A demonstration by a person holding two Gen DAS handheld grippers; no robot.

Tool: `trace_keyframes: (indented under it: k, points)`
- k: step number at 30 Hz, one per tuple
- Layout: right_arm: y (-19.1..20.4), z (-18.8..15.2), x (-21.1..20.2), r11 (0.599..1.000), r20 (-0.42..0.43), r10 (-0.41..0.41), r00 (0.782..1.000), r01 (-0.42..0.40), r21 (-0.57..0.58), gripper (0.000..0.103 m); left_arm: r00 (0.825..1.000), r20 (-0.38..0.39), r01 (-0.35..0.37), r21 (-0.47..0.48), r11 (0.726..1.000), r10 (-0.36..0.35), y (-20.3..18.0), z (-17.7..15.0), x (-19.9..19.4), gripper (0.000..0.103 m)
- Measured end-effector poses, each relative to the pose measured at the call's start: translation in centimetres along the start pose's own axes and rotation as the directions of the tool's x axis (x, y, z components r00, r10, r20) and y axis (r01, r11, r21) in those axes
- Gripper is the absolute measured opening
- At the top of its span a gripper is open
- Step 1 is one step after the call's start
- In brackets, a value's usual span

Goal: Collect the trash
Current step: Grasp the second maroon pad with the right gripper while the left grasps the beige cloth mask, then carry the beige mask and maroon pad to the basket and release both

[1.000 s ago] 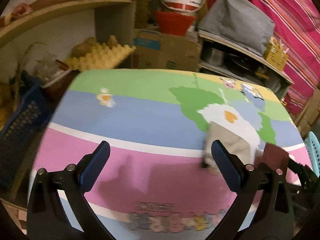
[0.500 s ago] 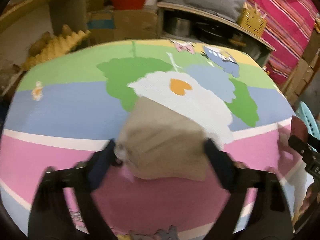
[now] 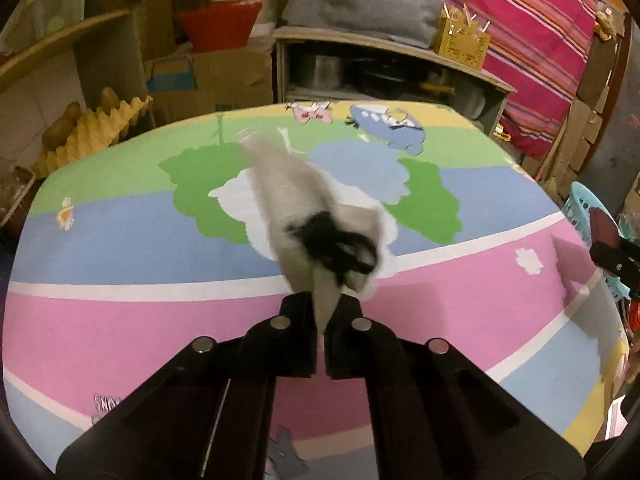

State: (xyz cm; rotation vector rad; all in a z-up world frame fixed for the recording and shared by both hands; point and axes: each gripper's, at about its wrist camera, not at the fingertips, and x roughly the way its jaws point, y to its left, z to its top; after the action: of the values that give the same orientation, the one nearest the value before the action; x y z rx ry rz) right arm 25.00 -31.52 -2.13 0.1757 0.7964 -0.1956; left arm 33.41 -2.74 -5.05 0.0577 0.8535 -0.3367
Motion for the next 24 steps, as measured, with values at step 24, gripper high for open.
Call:
trace_keyframes:
  k: [24]
  points:
    - [-19.1, 2.1, -8.2, 0.99, 0.093, -0.14, 0.986, 0.139, 0.019, 0.091, 0.959, 0.079, 0.233, 0.328, 0.916, -0.272, -28.9, 1.5, -4.8, 0.0]
